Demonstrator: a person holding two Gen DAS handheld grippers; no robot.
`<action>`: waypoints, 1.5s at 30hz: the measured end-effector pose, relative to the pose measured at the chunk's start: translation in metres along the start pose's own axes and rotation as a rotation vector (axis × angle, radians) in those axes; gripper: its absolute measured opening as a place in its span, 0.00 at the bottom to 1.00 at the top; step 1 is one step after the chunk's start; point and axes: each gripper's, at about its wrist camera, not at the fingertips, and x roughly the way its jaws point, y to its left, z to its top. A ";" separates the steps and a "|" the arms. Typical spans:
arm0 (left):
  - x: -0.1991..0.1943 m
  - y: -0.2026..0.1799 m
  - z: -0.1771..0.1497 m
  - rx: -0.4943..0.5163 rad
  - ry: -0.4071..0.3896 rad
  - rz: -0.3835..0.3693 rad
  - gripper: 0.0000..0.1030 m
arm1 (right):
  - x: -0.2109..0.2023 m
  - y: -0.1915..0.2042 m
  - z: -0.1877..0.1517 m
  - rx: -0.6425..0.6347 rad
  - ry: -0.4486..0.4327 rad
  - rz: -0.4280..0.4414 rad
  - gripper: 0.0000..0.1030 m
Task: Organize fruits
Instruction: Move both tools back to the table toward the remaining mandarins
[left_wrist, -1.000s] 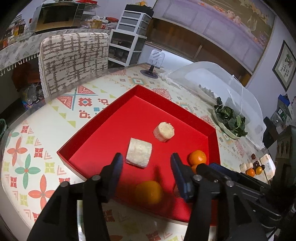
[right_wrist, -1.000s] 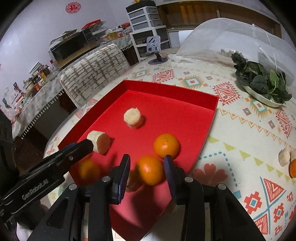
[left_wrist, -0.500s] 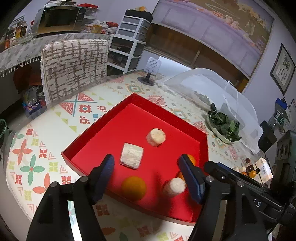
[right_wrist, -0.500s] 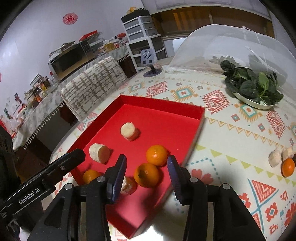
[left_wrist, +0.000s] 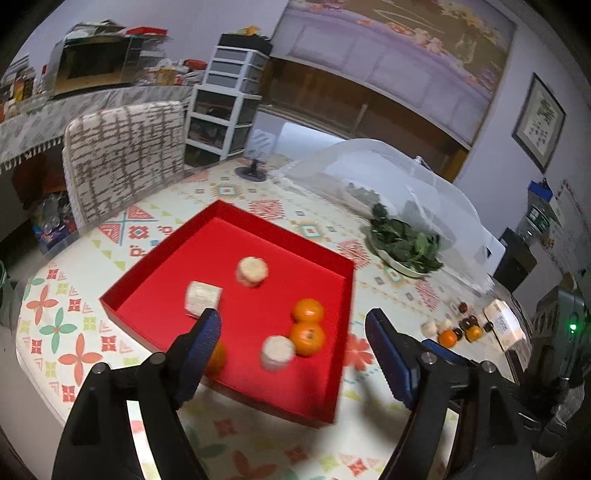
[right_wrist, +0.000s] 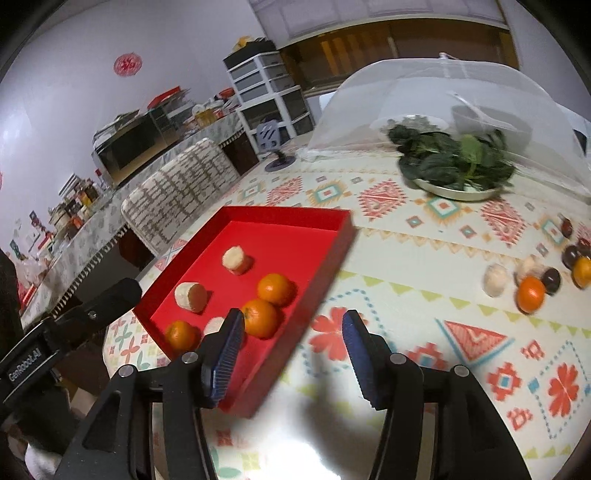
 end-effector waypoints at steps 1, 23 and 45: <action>-0.002 -0.008 -0.002 0.014 -0.002 -0.004 0.78 | -0.004 -0.004 -0.001 0.005 -0.005 -0.004 0.59; 0.026 -0.104 -0.036 0.178 0.081 -0.062 0.78 | -0.072 -0.161 -0.031 0.221 -0.063 -0.158 0.63; 0.109 -0.173 -0.052 0.353 0.217 -0.148 0.78 | -0.067 -0.247 -0.006 0.269 -0.052 -0.316 0.63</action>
